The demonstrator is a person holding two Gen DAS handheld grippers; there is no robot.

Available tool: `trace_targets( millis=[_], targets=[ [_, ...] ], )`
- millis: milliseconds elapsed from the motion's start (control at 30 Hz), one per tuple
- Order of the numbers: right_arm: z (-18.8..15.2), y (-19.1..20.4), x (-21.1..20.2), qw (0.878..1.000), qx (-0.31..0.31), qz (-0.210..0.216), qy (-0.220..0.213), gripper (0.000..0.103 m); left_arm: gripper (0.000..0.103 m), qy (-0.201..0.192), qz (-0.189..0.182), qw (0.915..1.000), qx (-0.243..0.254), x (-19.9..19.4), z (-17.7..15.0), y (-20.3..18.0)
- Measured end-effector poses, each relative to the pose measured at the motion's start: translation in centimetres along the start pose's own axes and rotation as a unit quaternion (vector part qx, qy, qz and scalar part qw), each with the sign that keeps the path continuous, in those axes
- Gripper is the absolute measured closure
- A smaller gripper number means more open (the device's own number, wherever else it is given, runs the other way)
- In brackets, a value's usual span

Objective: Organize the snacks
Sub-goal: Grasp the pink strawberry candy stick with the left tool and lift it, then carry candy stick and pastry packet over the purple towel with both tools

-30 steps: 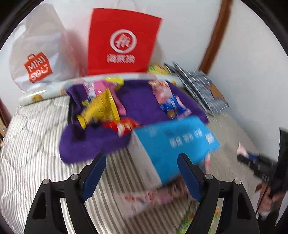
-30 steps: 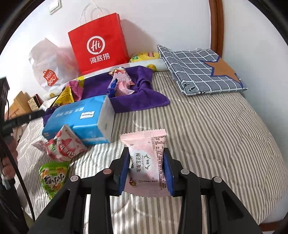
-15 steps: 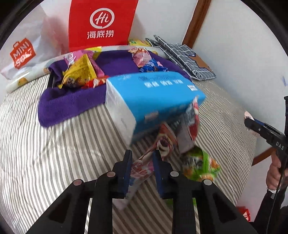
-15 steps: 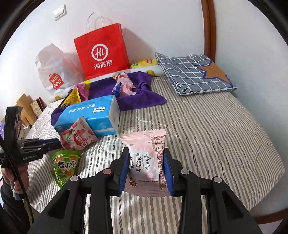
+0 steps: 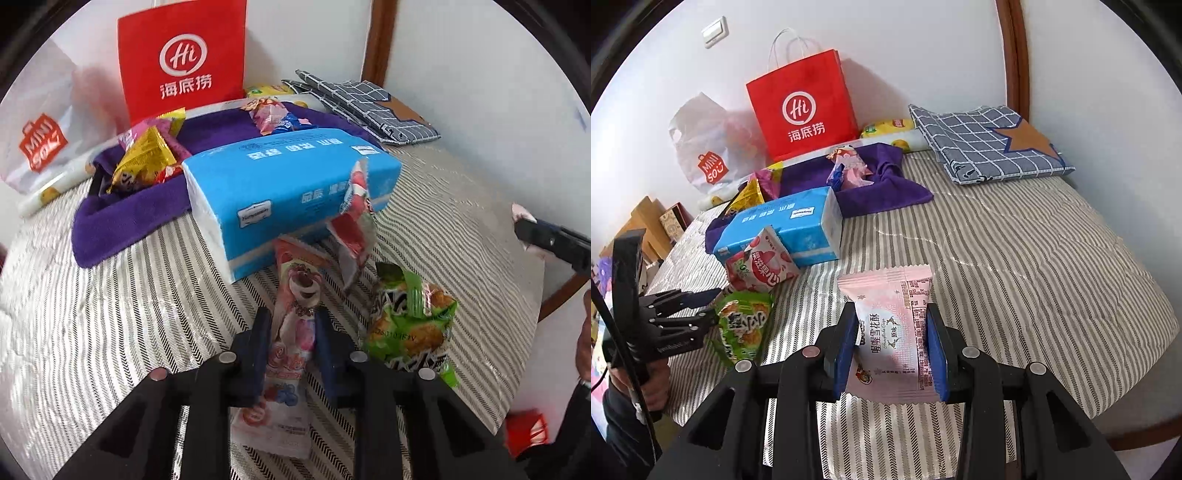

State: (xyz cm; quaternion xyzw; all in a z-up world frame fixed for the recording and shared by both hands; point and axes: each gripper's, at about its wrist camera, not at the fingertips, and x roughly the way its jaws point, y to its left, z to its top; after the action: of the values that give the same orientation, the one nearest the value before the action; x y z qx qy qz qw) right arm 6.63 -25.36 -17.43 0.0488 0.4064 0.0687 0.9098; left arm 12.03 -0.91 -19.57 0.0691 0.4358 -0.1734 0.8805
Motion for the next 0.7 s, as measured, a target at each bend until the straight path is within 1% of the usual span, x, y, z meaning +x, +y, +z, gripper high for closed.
trace_targets(
  millis=[67, 200, 267, 367, 467, 533, 567, 700],
  targets=[
    [-0.1, 0.0, 0.1, 1.0, 0.001, 0.001, 0.001, 0.067, 0.082, -0.003, 0.007, 0.9999, -0.008, -0.5, -0.3, 0.4],
    [-0.4, 0.1, 0.6, 1.0, -0.002, -0.005, 0.004, 0.067, 0.082, -0.002, 0.036, 0.9981, -0.05, -1.7, -1.2, 2.3],
    [-0.5, 0.3, 1.2, 1.0, -0.003, -0.007, 0.008, 0.067, 0.082, 0.001, 0.068, 0.9951, -0.072, -2.2, -1.7, 3.4],
    [-0.4, 0.7, 2.2, 1.0, -0.007, -0.004, 0.015, 0.067, 0.082, -0.002, 0.094, 0.9901, -0.105, -2.7, -2.1, 4.8],
    [0.2, 1.4, 3.4, 0.999, -0.023, -0.018, 0.019, 0.067, 0.08, -0.003, 0.104, 0.982, -0.158, -2.6, -2.0, 6.7],
    [0.7, 1.7, 4.2, 0.999, -0.034, -0.027, 0.02, 0.067, 0.08, -0.003, 0.101, 0.9777, -0.184, -2.3, -1.9, 7.7],
    [1.0, 1.8, 4.6, 0.999, -0.037, -0.027, 0.021, 0.067, 0.078, -0.005, 0.1, 0.9763, -0.192, -2.1, -1.7, 8.1],
    [2.3, 1.8, 6.5, 0.998, -0.039, -0.038, 0.03, 0.067, 0.078, -0.01, 0.113, 0.9719, -0.207, -1.3, -1.2, 8.8]
  ],
)
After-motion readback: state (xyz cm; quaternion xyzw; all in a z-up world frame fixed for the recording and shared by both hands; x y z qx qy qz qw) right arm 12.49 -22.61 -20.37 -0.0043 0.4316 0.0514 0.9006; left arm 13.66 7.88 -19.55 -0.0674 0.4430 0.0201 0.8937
